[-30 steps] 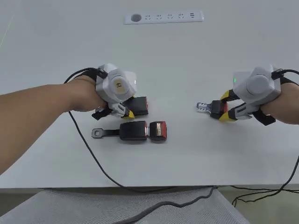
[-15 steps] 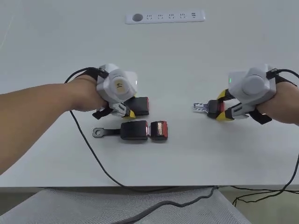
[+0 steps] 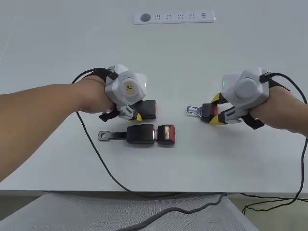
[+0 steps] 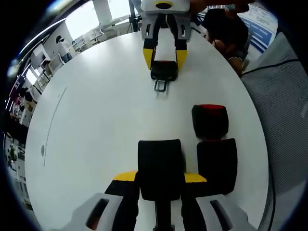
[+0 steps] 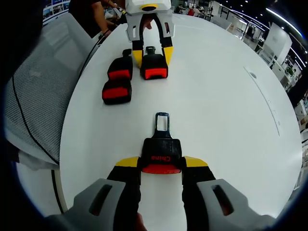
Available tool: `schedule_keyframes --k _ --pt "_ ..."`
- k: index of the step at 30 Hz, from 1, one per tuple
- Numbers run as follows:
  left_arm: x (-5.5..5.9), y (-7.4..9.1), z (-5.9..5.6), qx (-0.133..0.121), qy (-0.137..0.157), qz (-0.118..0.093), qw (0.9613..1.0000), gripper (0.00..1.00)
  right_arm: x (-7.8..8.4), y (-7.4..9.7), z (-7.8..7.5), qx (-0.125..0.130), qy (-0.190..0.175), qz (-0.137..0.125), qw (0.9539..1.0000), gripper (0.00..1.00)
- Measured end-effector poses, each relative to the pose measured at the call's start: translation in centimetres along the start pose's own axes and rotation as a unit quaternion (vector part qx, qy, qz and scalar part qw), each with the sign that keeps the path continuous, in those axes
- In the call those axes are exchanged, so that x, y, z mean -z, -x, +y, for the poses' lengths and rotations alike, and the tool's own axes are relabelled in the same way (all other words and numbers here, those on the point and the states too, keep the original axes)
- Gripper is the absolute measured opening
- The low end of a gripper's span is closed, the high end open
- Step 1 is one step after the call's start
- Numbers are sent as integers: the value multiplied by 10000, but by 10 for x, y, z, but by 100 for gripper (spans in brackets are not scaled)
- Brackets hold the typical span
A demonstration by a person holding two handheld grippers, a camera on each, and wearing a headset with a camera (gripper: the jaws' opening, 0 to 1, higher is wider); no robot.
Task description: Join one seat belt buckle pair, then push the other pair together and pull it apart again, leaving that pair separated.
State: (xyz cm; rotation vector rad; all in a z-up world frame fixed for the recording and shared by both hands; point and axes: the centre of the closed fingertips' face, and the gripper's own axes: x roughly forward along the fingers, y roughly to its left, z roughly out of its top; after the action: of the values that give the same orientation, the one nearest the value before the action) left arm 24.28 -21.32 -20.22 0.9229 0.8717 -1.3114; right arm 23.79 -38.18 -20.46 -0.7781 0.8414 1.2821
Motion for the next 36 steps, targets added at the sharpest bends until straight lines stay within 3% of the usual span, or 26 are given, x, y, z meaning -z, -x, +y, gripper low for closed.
schedule_keyframes --k 13,20,36 --pt "1 -2 2 38 36 47 10000 34 -42 -22 4 -59 179 -125 9997 31" --pt "2 -2 3 1 73 3 10000 34 -62 -35 3 -109 392 -51 9992 31" --pt "6 -6 6 -5 -4 70 10000 34 -78 -39 6 -116 531 -29 9985 31"
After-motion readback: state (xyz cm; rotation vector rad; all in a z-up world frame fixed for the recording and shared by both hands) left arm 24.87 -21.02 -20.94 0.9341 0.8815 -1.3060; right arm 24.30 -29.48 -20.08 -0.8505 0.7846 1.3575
